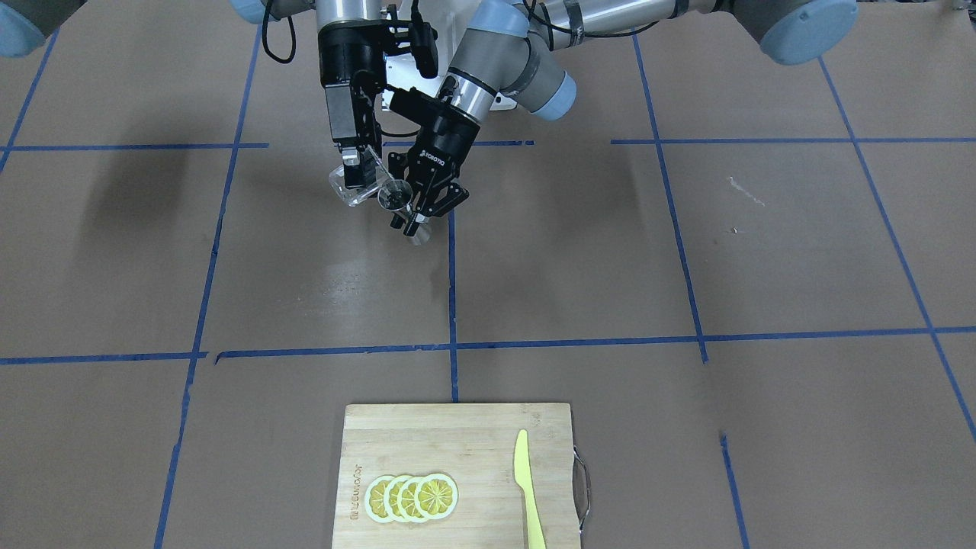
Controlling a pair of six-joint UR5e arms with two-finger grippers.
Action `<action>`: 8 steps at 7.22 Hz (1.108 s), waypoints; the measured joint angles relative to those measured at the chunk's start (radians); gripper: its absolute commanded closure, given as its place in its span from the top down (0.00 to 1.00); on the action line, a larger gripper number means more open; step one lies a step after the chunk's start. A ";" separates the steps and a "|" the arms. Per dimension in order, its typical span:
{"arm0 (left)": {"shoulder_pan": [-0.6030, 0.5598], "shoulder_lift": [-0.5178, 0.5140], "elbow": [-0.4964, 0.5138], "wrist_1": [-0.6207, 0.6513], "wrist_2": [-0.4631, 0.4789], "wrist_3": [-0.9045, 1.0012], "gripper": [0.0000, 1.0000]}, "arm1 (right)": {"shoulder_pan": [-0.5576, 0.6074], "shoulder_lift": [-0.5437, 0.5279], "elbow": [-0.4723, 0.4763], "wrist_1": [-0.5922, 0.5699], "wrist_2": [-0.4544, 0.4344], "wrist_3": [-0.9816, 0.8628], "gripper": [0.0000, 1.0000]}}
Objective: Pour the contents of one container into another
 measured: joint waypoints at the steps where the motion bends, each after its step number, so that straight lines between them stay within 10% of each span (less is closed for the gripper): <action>1: 0.000 -0.003 0.000 0.000 0.001 0.000 0.00 | -0.001 0.009 0.002 0.005 0.002 0.010 0.00; 8: 0.000 -0.005 -0.008 -0.006 0.001 -0.002 0.00 | 0.017 0.013 0.019 0.010 0.009 0.299 0.00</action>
